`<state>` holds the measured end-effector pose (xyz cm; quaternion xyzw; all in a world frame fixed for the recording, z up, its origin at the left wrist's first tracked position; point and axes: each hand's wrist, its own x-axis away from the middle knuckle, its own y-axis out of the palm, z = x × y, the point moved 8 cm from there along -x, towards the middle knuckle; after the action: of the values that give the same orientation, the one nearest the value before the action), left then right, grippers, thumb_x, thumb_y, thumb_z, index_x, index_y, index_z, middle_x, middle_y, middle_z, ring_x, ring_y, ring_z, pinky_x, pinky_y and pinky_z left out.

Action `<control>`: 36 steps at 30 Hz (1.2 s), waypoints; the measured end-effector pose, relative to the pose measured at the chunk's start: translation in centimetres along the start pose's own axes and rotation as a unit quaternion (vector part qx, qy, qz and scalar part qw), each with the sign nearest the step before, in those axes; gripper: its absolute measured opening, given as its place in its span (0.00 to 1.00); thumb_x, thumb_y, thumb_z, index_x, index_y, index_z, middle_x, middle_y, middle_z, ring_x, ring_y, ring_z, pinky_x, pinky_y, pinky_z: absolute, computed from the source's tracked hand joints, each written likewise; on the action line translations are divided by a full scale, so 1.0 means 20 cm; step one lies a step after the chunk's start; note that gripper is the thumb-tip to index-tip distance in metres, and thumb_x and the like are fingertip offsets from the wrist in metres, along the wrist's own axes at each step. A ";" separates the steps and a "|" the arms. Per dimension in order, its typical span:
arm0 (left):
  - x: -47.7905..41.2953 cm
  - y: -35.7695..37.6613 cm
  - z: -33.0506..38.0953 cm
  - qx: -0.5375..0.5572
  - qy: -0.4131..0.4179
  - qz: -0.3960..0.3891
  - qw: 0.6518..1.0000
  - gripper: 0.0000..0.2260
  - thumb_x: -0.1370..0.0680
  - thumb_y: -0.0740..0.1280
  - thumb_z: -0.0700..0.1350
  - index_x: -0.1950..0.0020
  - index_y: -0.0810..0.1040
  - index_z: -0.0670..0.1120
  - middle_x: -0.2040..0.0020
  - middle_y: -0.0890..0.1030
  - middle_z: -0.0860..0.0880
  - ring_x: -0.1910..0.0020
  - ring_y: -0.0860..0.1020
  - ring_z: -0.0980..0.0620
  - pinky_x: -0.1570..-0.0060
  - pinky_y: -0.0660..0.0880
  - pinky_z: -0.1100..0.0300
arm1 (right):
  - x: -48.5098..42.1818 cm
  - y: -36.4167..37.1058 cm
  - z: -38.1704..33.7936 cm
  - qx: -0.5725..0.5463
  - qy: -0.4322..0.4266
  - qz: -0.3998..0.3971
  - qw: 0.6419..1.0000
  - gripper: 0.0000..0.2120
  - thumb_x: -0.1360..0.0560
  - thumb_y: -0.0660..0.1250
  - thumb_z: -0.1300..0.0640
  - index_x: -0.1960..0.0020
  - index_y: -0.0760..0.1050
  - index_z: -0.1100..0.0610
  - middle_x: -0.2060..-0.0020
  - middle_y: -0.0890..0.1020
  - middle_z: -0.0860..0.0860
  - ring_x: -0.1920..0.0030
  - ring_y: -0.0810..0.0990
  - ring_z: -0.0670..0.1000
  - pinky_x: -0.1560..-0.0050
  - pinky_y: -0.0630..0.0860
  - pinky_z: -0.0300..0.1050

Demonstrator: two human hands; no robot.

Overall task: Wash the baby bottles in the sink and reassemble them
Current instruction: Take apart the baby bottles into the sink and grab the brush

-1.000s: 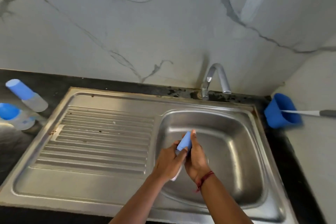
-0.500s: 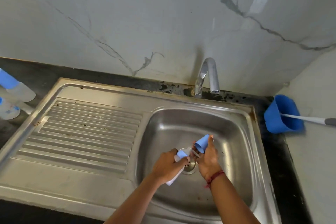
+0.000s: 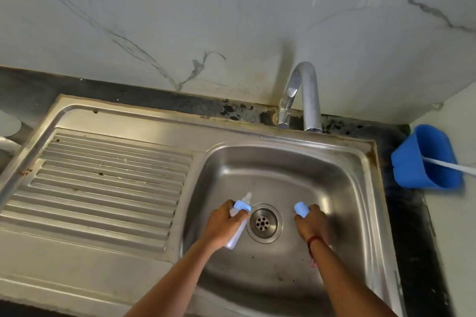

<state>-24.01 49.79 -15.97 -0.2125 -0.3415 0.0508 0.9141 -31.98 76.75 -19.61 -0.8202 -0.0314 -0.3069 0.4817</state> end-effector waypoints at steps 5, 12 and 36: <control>-0.04 0.00 0.00 -0.003 -0.004 0.001 1.000 0.14 0.23 0.67 0.58 0.44 0.76 0.51 0.51 0.80 0.51 0.54 0.79 0.54 0.58 0.75 0.59 | -0.05 -0.02 -0.04 0.015 -0.009 0.040 0.999 0.16 0.27 0.68 0.54 0.44 0.72 0.62 0.48 0.80 0.61 0.49 0.79 0.63 0.53 0.75 0.49; -0.03 0.03 0.06 -0.012 -0.004 0.003 1.000 0.12 0.23 0.67 0.58 0.45 0.74 0.53 0.54 0.77 0.56 0.56 0.77 0.60 0.62 0.72 0.64 | -0.07 -0.02 -0.07 0.011 -0.016 0.054 0.998 0.19 0.24 0.68 0.53 0.39 0.70 0.64 0.44 0.78 0.63 0.46 0.78 0.64 0.51 0.75 0.53; 0.11 0.07 0.17 -0.081 0.078 0.035 0.993 0.23 0.33 0.71 0.66 0.52 0.69 0.52 0.60 0.79 0.54 0.62 0.78 0.56 0.67 0.74 0.59 | 0.34 0.07 -0.42 -0.357 -0.060 -0.174 0.916 0.19 0.24 0.70 0.44 0.59 0.78 0.61 0.70 0.79 0.56 0.71 0.76 0.47 0.73 0.70 0.35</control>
<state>-24.44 52.77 -12.95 -0.3010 -0.2644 0.0378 0.9155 -29.90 67.47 -14.13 -0.9361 -0.0903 -0.3269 0.0928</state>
